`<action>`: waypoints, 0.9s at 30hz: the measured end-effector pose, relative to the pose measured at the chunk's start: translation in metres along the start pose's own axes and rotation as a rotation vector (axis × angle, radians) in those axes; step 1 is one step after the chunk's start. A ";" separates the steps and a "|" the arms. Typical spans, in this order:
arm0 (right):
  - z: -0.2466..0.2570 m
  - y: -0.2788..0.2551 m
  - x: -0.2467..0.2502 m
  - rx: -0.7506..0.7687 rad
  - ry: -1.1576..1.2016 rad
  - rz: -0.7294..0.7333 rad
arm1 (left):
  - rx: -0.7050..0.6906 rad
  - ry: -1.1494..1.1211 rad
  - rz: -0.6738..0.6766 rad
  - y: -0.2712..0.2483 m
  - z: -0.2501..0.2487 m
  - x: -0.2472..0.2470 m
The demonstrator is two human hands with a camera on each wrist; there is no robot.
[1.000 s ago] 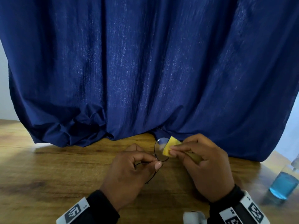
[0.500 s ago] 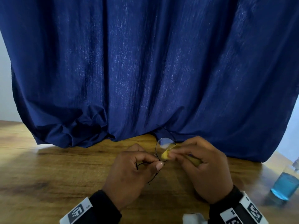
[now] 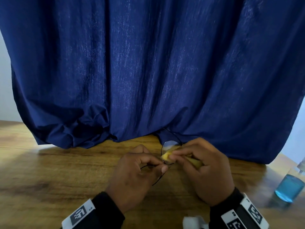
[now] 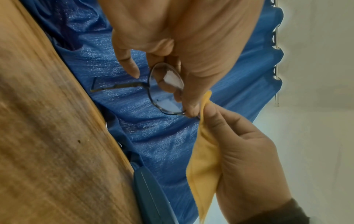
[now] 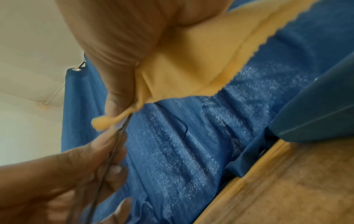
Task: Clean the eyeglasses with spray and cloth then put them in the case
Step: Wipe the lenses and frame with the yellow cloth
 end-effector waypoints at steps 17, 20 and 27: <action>-0.005 0.000 -0.005 -0.043 0.010 0.078 | -0.029 0.024 0.021 -0.001 0.002 -0.003; -0.010 0.004 0.004 -0.101 0.005 -0.052 | -0.025 0.032 0.025 -0.001 0.002 -0.002; -0.013 0.003 0.002 -0.125 -0.021 -0.075 | -0.045 0.058 0.041 -0.001 0.002 -0.002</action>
Point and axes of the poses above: each hand's wrist, its own y-axis towards the middle knuckle, its own x-axis out of the back of the hand, z = x × y, the point moved 3 cm from there along y, towards the middle knuckle, and after that the axes turned 11 degrees about -x, right-handed, at the moved point
